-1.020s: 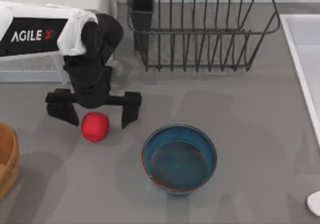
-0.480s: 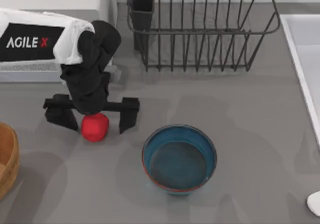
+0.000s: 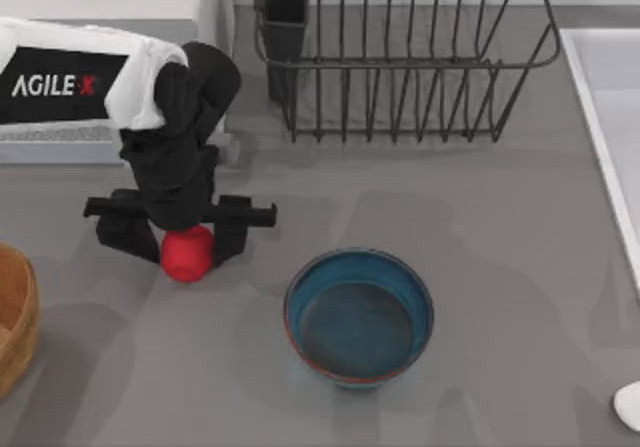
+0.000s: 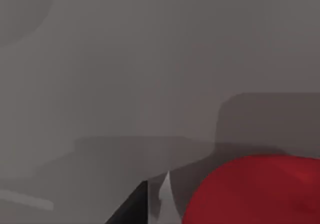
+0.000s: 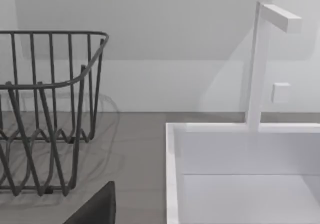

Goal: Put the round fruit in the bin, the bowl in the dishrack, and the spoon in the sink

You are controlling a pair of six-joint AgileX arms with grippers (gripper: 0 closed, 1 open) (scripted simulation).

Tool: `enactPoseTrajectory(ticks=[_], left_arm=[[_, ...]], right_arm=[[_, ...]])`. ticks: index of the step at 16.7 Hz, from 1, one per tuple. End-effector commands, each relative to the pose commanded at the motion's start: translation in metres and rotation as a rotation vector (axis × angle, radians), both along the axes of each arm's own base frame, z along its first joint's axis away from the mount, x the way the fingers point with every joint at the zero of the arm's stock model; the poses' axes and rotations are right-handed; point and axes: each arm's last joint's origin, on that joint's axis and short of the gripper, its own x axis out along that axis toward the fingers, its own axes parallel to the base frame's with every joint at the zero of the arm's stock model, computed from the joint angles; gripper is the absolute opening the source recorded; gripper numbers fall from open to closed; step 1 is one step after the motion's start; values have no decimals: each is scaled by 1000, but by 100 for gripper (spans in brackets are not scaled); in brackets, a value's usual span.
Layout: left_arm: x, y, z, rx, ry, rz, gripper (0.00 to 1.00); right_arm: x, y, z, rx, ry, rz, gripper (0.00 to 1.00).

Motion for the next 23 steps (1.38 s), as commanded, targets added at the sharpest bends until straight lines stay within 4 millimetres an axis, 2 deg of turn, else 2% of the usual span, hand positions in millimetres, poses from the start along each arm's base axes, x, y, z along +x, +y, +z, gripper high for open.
enactPoseTrajectory(ticks=[4, 5, 12, 13, 15, 18, 23], left_arm=[[0, 0, 0, 0, 0, 0, 2], [0, 0, 0, 0, 0, 0, 0], [0, 0, 0, 0, 0, 0, 0], [2, 1, 8, 7, -27, -7, 0], [2, -1, 11, 6, -26, -18, 0], [1, -8, 33, 2, -36, -50, 0], [1, -8, 86, 2, -44, -51, 0]], right_arm=[[0, 0, 0, 0, 0, 0, 100], [0, 0, 0, 0, 0, 0, 100], [0, 0, 0, 0, 0, 0, 100], [0, 0, 0, 0, 0, 0, 100], [0, 0, 0, 0, 0, 0, 100], [0, 0, 0, 0, 0, 0, 100], [0, 0, 0, 0, 0, 0, 100]])
